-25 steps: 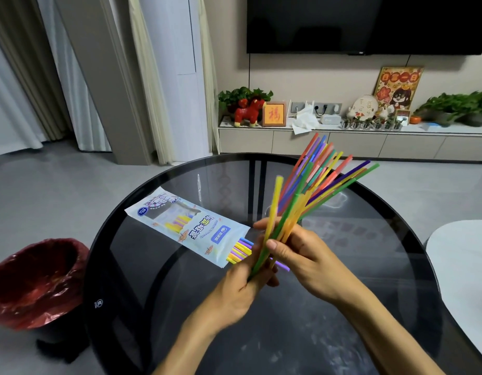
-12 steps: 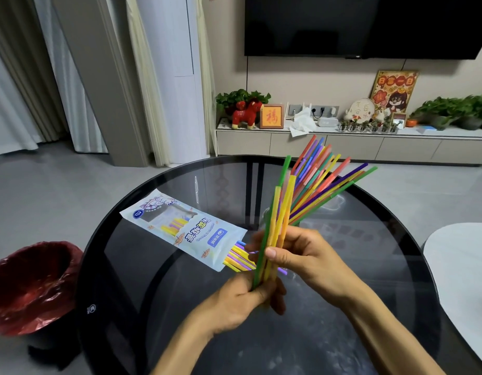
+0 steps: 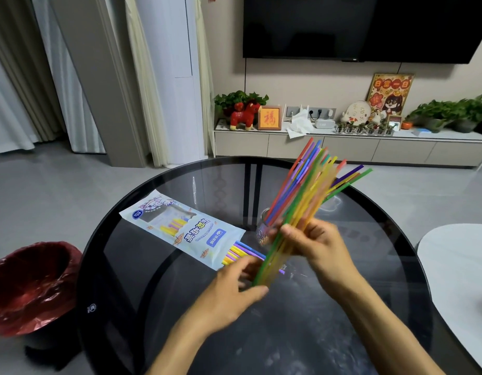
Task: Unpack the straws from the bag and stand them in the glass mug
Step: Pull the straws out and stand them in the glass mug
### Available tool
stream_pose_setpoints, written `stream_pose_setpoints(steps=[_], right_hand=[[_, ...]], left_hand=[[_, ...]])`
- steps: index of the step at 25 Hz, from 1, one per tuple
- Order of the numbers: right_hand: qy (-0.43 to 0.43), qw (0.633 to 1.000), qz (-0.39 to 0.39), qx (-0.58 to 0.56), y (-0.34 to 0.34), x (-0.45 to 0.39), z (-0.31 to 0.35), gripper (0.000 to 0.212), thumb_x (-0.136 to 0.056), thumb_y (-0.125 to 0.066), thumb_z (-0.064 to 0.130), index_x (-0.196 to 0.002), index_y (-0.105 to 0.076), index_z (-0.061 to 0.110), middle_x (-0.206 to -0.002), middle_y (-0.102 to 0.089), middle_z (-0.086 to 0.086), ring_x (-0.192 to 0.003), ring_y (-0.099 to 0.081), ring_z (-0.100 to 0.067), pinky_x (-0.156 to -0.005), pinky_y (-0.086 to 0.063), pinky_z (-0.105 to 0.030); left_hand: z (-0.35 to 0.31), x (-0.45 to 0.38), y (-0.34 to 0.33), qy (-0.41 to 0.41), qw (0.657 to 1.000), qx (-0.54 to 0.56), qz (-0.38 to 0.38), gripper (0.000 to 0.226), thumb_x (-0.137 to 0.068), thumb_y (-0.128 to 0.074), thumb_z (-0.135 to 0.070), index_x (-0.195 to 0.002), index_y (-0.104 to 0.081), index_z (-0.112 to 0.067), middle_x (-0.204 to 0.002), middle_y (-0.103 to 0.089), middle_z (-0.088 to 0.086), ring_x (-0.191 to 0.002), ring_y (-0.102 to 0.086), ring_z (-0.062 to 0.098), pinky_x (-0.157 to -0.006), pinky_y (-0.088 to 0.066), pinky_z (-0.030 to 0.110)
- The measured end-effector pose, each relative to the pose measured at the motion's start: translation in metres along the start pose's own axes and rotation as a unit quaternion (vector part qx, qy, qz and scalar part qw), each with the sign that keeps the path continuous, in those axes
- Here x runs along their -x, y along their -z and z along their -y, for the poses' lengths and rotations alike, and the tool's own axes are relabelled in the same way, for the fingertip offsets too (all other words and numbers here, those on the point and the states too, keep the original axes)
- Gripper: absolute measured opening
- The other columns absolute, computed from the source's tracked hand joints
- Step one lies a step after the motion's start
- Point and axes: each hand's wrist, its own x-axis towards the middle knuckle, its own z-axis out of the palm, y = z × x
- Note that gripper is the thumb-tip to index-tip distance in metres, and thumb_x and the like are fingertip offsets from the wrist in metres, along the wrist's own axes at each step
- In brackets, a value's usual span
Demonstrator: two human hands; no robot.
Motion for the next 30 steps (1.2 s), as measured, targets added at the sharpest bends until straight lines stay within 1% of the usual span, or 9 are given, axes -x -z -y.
stream_pose_setpoints(steps=[3,5,12,17,19,21,24,27,30], right_hand=[[0.041,0.973,-0.196,-0.116,0.022,-0.032,0.021,0.012,-0.094,-0.057,0.009,-0.094,-0.069,0.013,-0.077,-0.078,0.001,-0.074,-0.074,-0.012,-0.064,-0.060,-0.027],[0.065,0.952,-0.274,-0.122,0.028,-0.054,0.028,0.015,-0.096,-0.059,0.012,-0.088,-0.070,0.018,-0.076,-0.077,0.003,-0.075,-0.072,-0.011,-0.065,-0.059,-0.028],[-0.011,0.944,-0.324,0.057,0.012,-0.077,-0.027,0.012,-0.091,-0.066,0.014,-0.088,-0.074,0.006,-0.086,-0.075,-0.008,-0.085,-0.074,-0.027,-0.080,-0.060,-0.049],[-0.077,0.950,-0.250,0.171,0.016,-0.087,-0.028,0.018,-0.093,-0.064,0.019,-0.101,-0.072,0.004,-0.099,-0.074,-0.010,-0.088,-0.072,-0.029,-0.081,-0.060,-0.051],[-0.080,0.941,-0.229,0.235,0.016,-0.082,-0.016,0.022,-0.090,-0.067,0.028,-0.092,-0.074,0.008,-0.088,-0.076,-0.009,-0.078,-0.074,-0.027,-0.077,-0.061,-0.049],[-0.081,0.906,-0.223,0.350,0.019,-0.067,-0.001,0.038,-0.084,-0.068,0.048,-0.068,-0.073,0.014,-0.064,-0.075,-0.003,-0.056,-0.072,-0.020,-0.068,-0.062,-0.041],[-0.118,0.878,-0.161,0.435,0.025,-0.026,0.008,0.054,-0.085,-0.062,0.055,-0.057,-0.070,0.009,-0.048,-0.069,-0.001,-0.042,-0.067,-0.017,-0.058,-0.061,-0.037],[-0.144,0.906,0.003,0.397,0.007,0.009,-0.005,0.035,-0.089,-0.063,0.033,-0.065,-0.067,0.009,-0.054,-0.069,-0.004,-0.047,-0.066,-0.022,-0.053,-0.059,-0.043],[-0.011,0.856,0.021,0.517,-0.022,0.015,-0.035,0.015,-0.087,-0.059,0.033,-0.079,-0.064,0.022,-0.078,-0.071,0.003,-0.076,-0.067,-0.025,-0.059,-0.049,-0.035]], left_hand=[[-0.004,-0.001,0.016,-0.003,0.987,0.028,-0.159,0.018,-0.085,-0.067,-0.010,-0.095,-0.066,-0.024,-0.095,-0.071,-0.005,-0.087,-0.066,0.005,-0.072,-0.053,0.013],[-0.003,-0.002,0.020,0.012,0.982,0.009,-0.190,0.014,-0.087,-0.066,-0.009,-0.092,-0.067,-0.022,-0.092,-0.071,-0.005,-0.085,-0.066,0.005,-0.069,-0.051,0.010],[-0.011,0.001,0.017,0.000,0.984,-0.024,-0.177,0.013,-0.087,-0.065,-0.012,-0.089,-0.067,-0.025,-0.088,-0.070,-0.012,-0.080,-0.063,0.002,-0.065,-0.045,0.006],[-0.001,0.000,0.020,-0.012,0.977,-0.087,-0.192,0.009,-0.088,-0.063,-0.018,-0.090,-0.065,-0.027,-0.092,-0.067,-0.015,-0.086,-0.059,0.000,-0.070,-0.045,0.011],[0.002,-0.002,0.019,-0.028,0.968,-0.148,-0.201,0.010,-0.089,-0.060,-0.021,-0.095,-0.063,-0.029,-0.100,-0.064,-0.016,-0.096,-0.056,0.002,-0.079,-0.045,0.016],[0.010,-0.005,0.017,-0.025,0.948,-0.248,-0.198,0.023,-0.091,-0.056,-0.028,-0.114,-0.058,-0.028,-0.125,-0.057,-0.011,-0.120,-0.047,0.011,-0.097,-0.041,0.024],[0.023,-0.010,0.021,0.067,0.931,-0.334,-0.128,0.058,-0.094,-0.047,-0.044,-0.147,-0.028,-0.027,-0.161,-0.016,0.000,-0.149,-0.009,0.021,-0.121,-0.016,0.039],[0.028,-0.010,0.034,0.125,0.935,-0.328,-0.050,0.064,-0.095,-0.042,-0.051,-0.150,-0.021,-0.027,-0.162,-0.015,-0.002,-0.149,-0.010,0.017,-0.120,-0.019,0.042],[0.021,0.002,0.036,0.115,0.925,-0.361,-0.029,0.057,-0.094,-0.046,-0.049,-0.145,-0.033,-0.027,-0.153,-0.032,-0.007,-0.141,-0.029,0.015,-0.112,-0.034,0.039]])
